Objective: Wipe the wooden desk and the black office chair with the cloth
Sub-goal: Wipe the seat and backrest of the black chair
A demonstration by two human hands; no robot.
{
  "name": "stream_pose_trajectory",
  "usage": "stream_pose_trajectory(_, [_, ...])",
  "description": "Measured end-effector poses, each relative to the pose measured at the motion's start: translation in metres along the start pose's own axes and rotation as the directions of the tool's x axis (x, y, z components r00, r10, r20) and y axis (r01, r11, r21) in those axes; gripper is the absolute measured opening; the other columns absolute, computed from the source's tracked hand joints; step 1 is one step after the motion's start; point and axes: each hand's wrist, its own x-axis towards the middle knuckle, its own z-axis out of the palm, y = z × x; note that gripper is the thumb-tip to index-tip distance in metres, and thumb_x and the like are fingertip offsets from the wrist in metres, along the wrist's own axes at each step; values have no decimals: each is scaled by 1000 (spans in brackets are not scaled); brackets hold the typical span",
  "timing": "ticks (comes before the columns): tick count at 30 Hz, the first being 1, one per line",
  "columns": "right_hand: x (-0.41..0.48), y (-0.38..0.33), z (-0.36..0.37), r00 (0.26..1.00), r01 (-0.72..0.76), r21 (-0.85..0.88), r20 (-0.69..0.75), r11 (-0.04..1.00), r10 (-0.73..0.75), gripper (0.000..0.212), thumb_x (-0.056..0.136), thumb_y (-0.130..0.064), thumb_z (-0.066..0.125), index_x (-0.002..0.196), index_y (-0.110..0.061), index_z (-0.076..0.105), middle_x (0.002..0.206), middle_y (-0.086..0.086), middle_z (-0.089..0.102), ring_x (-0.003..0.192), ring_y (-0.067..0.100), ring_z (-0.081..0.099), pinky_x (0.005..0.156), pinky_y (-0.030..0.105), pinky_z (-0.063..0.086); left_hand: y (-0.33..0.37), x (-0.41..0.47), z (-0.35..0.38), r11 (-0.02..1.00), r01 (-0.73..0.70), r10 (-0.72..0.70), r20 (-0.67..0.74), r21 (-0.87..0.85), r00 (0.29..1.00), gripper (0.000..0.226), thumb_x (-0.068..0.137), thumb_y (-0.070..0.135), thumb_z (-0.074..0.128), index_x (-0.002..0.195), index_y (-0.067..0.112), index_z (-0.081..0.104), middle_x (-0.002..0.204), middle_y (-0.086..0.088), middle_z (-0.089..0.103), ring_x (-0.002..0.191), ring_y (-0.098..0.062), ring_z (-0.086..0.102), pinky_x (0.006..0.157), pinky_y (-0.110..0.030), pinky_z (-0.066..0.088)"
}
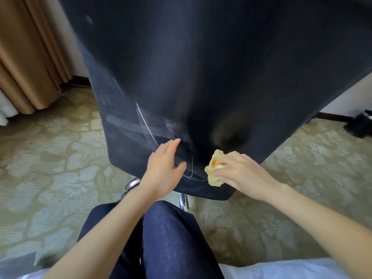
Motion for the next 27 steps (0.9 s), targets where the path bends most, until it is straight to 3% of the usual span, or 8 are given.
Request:
stream_pose_trajectory(2, [6, -13, -18, 981, -145, 200, -101, 969, 167, 16, 84, -21, 70, 99, -25, 73, 112, -4, 59, 100, 20, 52, 80, 26, 43, 10, -13, 9, 971, 113, -90, 118, -213, 989, 53, 95, 30, 54, 145, 28, 35, 140, 6, 47, 106, -5, 51, 97, -24, 34])
stream_pose_trajectory(6, [26, -42, -50, 855, -260, 654, -186, 710, 484, 22, 79, -19, 74, 98, -30, 71, 106, -16, 54, 99, -5, 48, 86, 0, 30, 34, -29, 8, 801, 160, -92, 145, -577, 985, 29, 90, 37, 60, 118, 29, 60, 108, 10, 67, 95, 4, 61, 71, -6, 42])
stream_pose_trajectory(9, [33, -61, -65, 835, -168, 852, -144, 495, 531, 30, 81, -14, 71, 103, -34, 66, 112, -14, 59, 107, -3, 53, 94, 16, 43, 50, -37, -10, 739, 9, -60, -53, -674, 997, 18, 88, 35, 65, 101, 23, 69, 94, 9, 73, 86, 0, 67, 64, -9, 48])
stream_pose_trajectory(13, [36, -81, -74, 853, -20, 999, 2, 29, 522, 29, 91, -10, 58, 117, -24, 63, 118, -1, 64, 108, 16, 62, 88, 34, 52, 54, -38, -41, 794, -87, -97, -266, -602, 959, 15, 91, 28, 60, 85, 19, 70, 80, 8, 72, 77, -2, 65, 67, -9, 47])
stream_pose_trajectory(16, [35, -86, -79, 829, 64, 990, 15, -122, 559, 25, 93, -7, 53, 115, -15, 63, 110, 5, 69, 105, 19, 64, 88, 32, 54, 46, -37, -63, 798, -94, -112, -301, -595, 947, 20, 96, 26, 52, 86, 14, 65, 73, 5, 64, 73, -5, 60, 74, -24, 49])
stream_pose_trajectory(19, [34, -89, -80, 808, 70, 996, -24, -56, 589, 23, 91, -5, 56, 111, -13, 65, 107, 6, 70, 105, 17, 64, 90, 30, 52, 37, -37, -78, 802, -112, -75, -285, -586, 956, 23, 99, 28, 47, 92, 9, 59, 80, -6, 58, 77, -17, 54, 76, -37, 47])
stream_pose_trajectory(25, [34, -88, -72, 706, -270, 878, -98, 395, 701, 18, 84, -30, 66, 100, -38, 64, 88, -22, 69, 94, -9, 60, 81, 14, 41, 29, -39, -84, 675, -46, -91, -144, -736, 985, 23, 101, 27, 44, 94, 12, 61, 85, -4, 67, 79, -17, 63, 71, -30, 49])
stream_pose_trajectory(27, [34, -91, -70, 743, -218, 905, -89, 366, 663, 28, 81, -41, 67, 108, -44, 60, 101, -24, 66, 104, -9, 56, 87, 15, 40, 28, -39, -85, 611, -15, -60, -66, -792, 996, 24, 101, 27, 43, 97, 11, 61, 85, -2, 70, 78, -15, 66, 67, -26, 52])
